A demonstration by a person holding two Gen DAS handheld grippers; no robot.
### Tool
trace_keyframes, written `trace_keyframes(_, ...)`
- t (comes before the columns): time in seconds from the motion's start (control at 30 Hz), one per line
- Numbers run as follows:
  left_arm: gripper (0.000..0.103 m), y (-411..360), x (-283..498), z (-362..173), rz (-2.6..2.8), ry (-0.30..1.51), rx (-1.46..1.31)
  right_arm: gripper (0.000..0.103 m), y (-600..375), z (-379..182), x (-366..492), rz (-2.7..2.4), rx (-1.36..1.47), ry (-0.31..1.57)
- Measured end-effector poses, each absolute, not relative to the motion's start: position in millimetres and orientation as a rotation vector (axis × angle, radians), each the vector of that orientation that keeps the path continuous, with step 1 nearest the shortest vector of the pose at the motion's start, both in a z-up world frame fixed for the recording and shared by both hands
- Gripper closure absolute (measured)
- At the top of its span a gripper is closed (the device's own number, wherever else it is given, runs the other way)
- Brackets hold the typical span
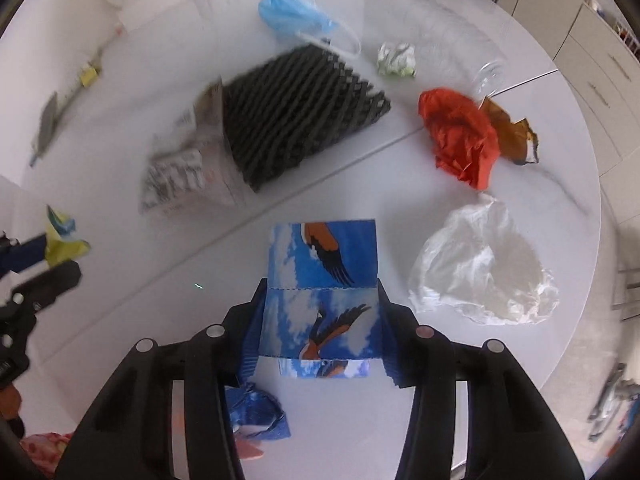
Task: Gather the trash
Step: 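Grasp the blue-patterned box with the right tool, then drop the yellow paper and blue box into the white bin with both tools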
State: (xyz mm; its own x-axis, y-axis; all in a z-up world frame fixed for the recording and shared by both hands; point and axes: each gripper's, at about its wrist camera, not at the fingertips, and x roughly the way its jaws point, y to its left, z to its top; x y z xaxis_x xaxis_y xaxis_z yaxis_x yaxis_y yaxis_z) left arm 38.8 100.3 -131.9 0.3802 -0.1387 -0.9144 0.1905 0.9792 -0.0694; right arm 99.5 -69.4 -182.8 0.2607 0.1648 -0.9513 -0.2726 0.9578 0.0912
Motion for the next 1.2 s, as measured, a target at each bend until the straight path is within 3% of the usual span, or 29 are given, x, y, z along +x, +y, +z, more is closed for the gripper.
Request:
trace_keyframes(0.17,0.066,63.9,33.2,-101.0,-0.289,1.132,0.054,0.054,-109.2,-138.9,84.1,0.328,0.069,1.192)
trace_keyframes(0.4,0.065,-53.2,13.0,-76.2,-0.529,1.123,0.125,0.054,-225.6,-100.1,21.5,0.147,0.177,1.117)
trace_keyframes(0.7,0.065,-212.1,-29.6,-97.8,-0.798,1.168,0.294,0.054,-361.5,-116.8,-73.2,-0.122,0.274,1.126)
trace_keyframes(1.0,0.065,-273.5,-47.3,-109.9,-0.847,1.200,0.357,0.054,-401.9,-127.2,-100.6,-0.156,0.321,1.120)
trace_keyframes(1.03,0.063,-273.6,-44.1,-111.0,-0.840,1.202,0.362,0.054,-403.4,-128.4,-100.2,-0.152,0.322,1.120)
trace_keyframes(1.1,0.037,-278.0,-43.9,-112.8,-0.802,1.218,0.379,0.054,-407.1,-127.8,-106.1,-0.148,0.324,1.121)
trace_keyframes(1.13,0.018,-279.3,-41.2,-114.1,-0.768,1.224,0.387,0.054,-408.4,-128.3,-107.0,-0.146,0.322,1.122)
trace_keyframes(1.2,0.016,-279.5,-36.5,-113.1,-0.738,1.219,0.379,0.054,-408.3,-129.6,-105.1,-0.140,0.320,1.129)
